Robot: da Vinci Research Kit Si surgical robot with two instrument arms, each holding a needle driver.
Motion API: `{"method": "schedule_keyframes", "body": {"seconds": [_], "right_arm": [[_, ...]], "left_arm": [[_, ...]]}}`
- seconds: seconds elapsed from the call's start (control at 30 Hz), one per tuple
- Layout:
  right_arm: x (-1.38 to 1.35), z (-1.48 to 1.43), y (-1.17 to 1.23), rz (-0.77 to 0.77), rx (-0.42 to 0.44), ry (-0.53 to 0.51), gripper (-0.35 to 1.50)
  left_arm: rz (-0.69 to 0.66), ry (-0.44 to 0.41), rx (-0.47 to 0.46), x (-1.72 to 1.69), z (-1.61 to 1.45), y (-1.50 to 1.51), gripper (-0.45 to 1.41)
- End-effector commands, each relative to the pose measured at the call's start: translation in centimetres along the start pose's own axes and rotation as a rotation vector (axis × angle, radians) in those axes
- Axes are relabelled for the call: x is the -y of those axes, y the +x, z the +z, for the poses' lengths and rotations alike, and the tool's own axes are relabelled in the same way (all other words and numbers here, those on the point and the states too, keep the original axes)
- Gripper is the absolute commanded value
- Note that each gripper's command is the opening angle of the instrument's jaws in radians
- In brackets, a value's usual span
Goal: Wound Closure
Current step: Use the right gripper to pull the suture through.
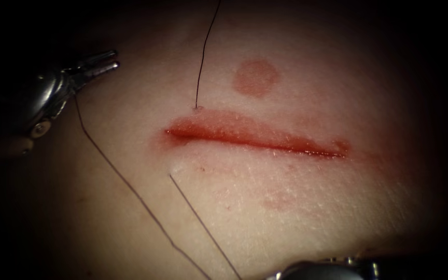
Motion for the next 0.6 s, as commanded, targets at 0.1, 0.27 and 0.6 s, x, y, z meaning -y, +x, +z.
{"method": "schedule_keyframes", "body": {"seconds": [0.1, 0.27, 0.6], "right_arm": [[0.15, 0.03, 0.08, 0.002, -0.008, 0.008, -0.35], [0.24, -0.06, 0.22, 0.003, -0.029, 0.029, -0.35], [-0.34, -0.13, 0.21, -0.024, -0.14, -0.172, 1.23]], "left_arm": [[-0.001, -0.001, -0.004, 0.01, 0.06, -0.09, -0.35], [-0.006, -0.001, -0.005, 0.02, 0.07, -0.11, -0.35], [-0.007, -0.003, -0.004, -0.03, 0.05, -0.12, -0.35]]}}
